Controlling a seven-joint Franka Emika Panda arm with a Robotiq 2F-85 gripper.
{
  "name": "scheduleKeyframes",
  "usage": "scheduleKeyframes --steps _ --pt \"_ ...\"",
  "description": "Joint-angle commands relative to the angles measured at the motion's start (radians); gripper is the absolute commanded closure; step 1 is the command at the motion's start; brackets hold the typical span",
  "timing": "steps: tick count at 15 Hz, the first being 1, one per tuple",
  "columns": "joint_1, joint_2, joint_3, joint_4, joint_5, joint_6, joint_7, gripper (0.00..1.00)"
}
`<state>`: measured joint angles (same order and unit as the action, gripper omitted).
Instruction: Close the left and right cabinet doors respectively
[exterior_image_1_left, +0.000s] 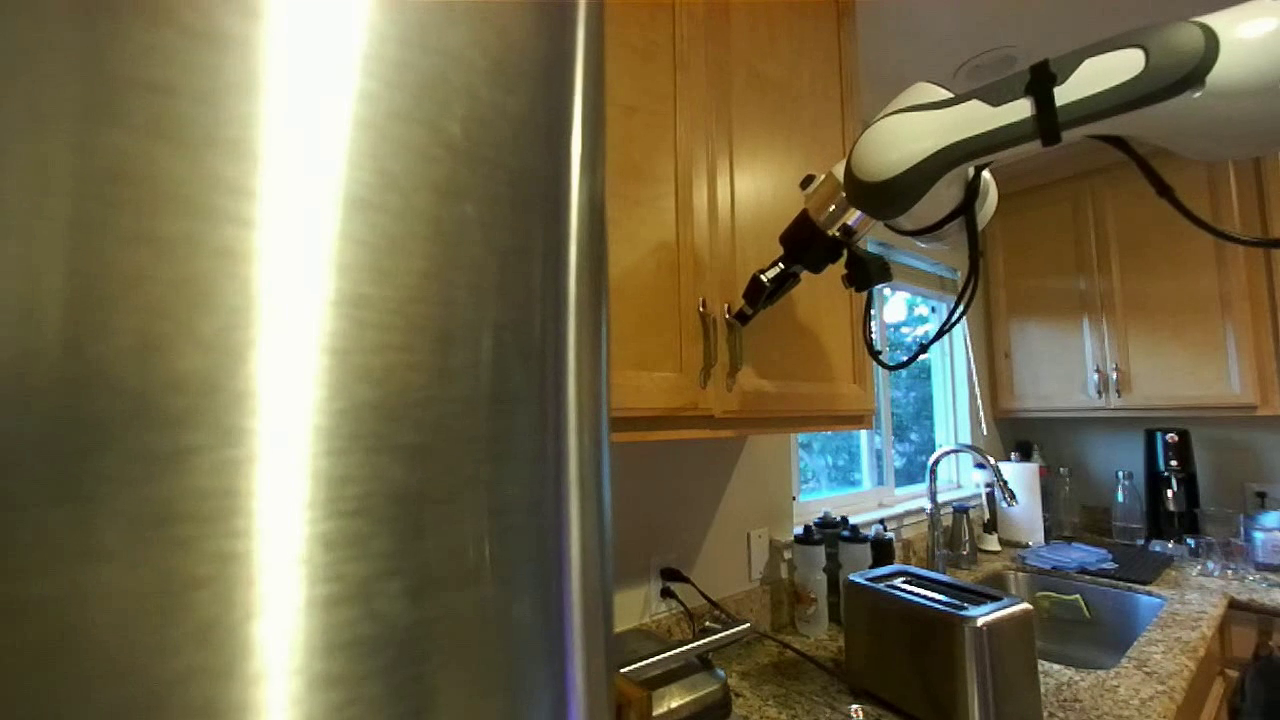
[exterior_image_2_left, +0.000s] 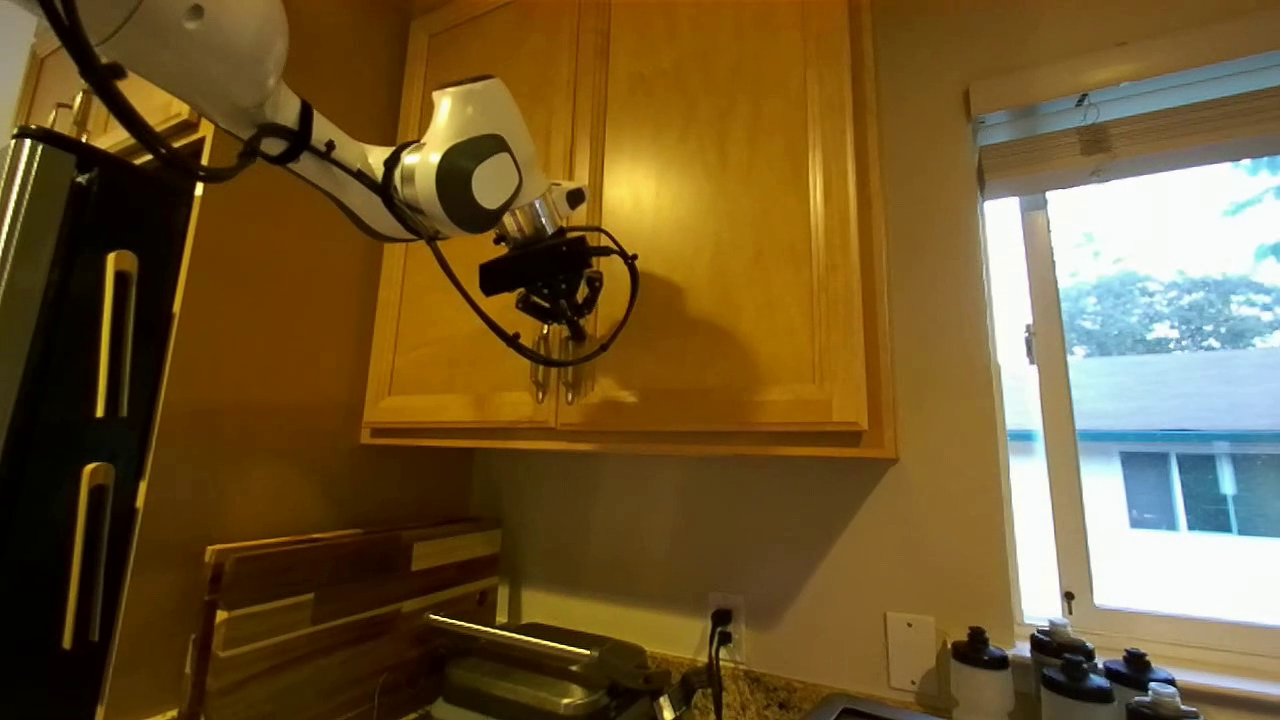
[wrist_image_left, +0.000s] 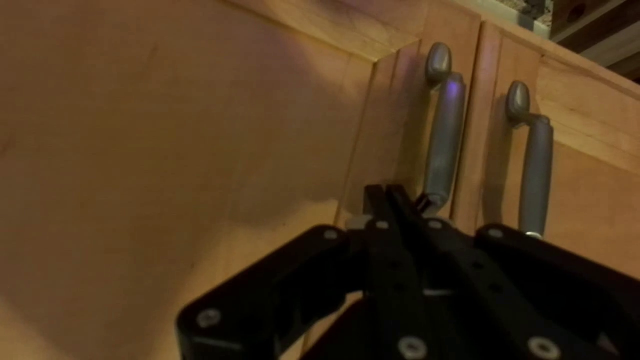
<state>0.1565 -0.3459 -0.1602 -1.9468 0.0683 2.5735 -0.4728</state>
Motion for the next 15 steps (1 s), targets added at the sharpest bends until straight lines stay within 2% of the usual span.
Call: scheduleKeyframes --steps 1,3,6,9,12,15 --pt "-0.040 -0.013 0.032 -0.008 -0.040 -0.048 0.023 0.68" --pt "-0.069 -0.066 0.040 -0.063 -0.076 -0.112 0.032 0.61" --pt "-0.094 -0.143 0.037 -0.139 -0.088 -0.223 0.027 0.41" --pt "-0.078 -0.189 0.006 -0.172 -0.032 -0.440 -0.016 0.22" --pt "-0.088 -0.195 -0.006 -0.179 -0.035 -0.646 -0.021 0.02" --pt "-0.115 -0.169 0.001 -0.183 -0.080 -0.819 0.003 0.00"
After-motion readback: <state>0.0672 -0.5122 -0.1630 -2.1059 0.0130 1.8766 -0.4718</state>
